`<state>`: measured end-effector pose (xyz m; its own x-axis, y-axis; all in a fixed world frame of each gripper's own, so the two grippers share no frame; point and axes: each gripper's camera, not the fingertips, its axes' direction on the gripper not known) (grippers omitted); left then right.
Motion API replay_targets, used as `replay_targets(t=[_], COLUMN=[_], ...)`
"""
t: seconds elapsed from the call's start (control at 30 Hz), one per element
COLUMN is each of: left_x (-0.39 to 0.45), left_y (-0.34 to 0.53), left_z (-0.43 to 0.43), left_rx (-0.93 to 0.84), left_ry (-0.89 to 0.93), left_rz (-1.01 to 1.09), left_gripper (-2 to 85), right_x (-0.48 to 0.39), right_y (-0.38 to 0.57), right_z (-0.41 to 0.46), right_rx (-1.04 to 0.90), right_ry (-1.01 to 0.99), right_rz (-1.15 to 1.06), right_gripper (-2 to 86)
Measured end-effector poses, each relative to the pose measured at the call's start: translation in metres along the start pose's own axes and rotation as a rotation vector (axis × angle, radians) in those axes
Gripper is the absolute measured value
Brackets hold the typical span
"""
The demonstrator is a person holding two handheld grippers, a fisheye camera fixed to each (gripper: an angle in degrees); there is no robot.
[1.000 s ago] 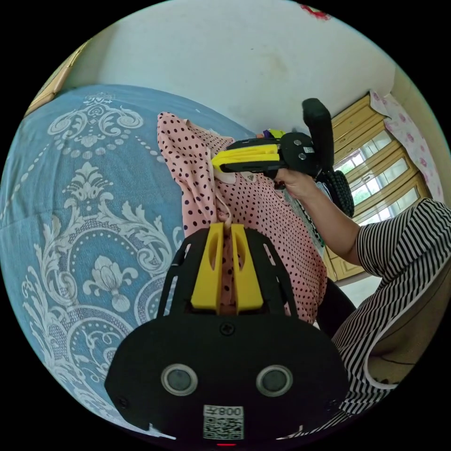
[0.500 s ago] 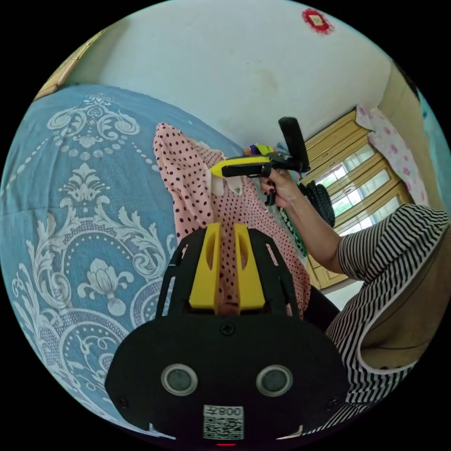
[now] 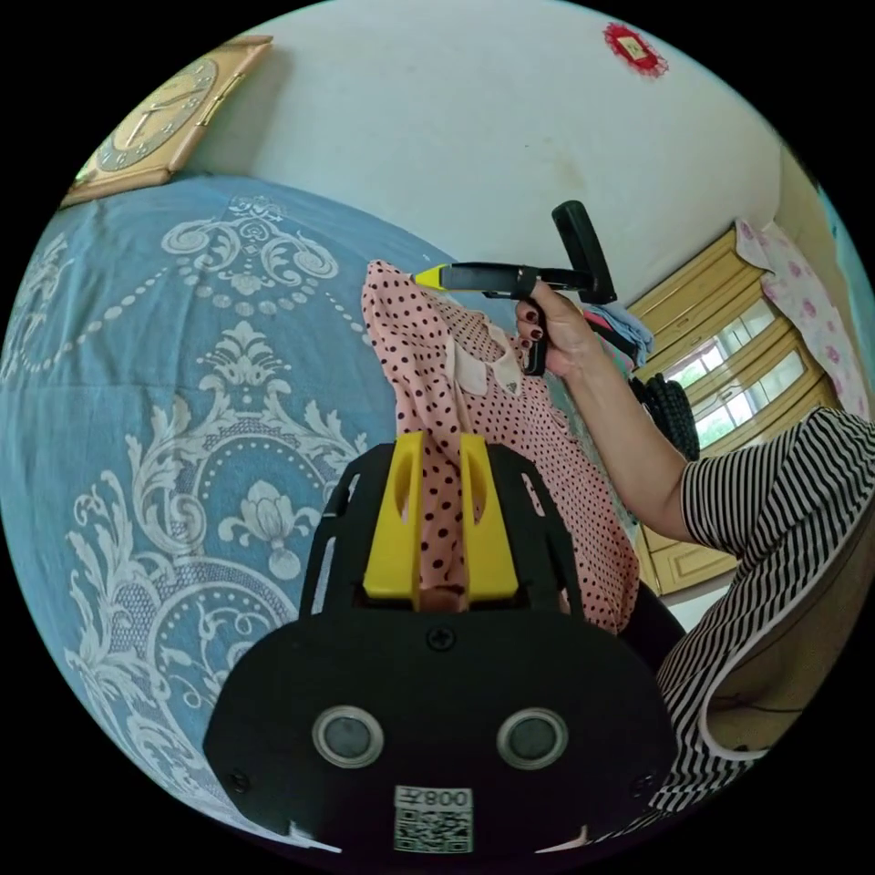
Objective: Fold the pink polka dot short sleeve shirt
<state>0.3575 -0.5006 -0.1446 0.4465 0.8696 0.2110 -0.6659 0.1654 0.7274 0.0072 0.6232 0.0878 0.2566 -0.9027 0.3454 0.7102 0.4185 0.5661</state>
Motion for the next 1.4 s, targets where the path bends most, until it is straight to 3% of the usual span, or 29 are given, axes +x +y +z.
replay_targets(t=[0.1, 0.27, 0.6, 0.9, 1.03, 1.1, 1.2, 1.4], left_x=[-0.008, -0.007, -0.011, 0.013, 0.027, 0.036, 0.038, 0.056], left_y=[0.001, -0.007, 0.003, 0.003, -0.004, -0.004, -0.001, 0.002], left_z=[-0.010, 0.016, -0.039, -0.047, -0.015, -0.015, -0.020, -0.023], left_rx=[0.027, -0.114, 0.067, 0.102, -0.074, -0.077, -0.060, -0.067], left_ry=[-0.007, 0.016, -0.095, 0.032, 0.045, 0.030, 0.053, 0.025], left_rz=[-0.037, -0.040, -0.128, -0.047, -0.028, -0.011, -0.034, -0.037], left_gripper=[7.1, 3.1, 0.8, 2.9, 2.7, 2.7, 2.6, 2.1], right_x=[0.013, 0.032, 0.029, 0.030, 0.012, 0.001, -0.033, -0.123], right_y=[-0.012, -0.020, -0.038, -0.010, 0.013, 0.025, 0.054, 0.131], right_z=[0.018, 0.035, 0.043, 0.036, 0.013, 0.003, -0.013, 0.011], right_rx=[-0.041, -0.073, -0.048, -0.025, 0.012, 0.022, 0.047, -0.163], right_ry=[-0.026, -0.103, -0.176, -0.167, -0.089, -0.061, -0.179, -0.306], right_rz=[0.012, 0.051, -0.007, 0.053, 0.057, 0.054, -0.014, -0.183], right_gripper=[8.5, 3.8, 0.7, 1.8, 2.1, 1.9, 1.3, 0.2])
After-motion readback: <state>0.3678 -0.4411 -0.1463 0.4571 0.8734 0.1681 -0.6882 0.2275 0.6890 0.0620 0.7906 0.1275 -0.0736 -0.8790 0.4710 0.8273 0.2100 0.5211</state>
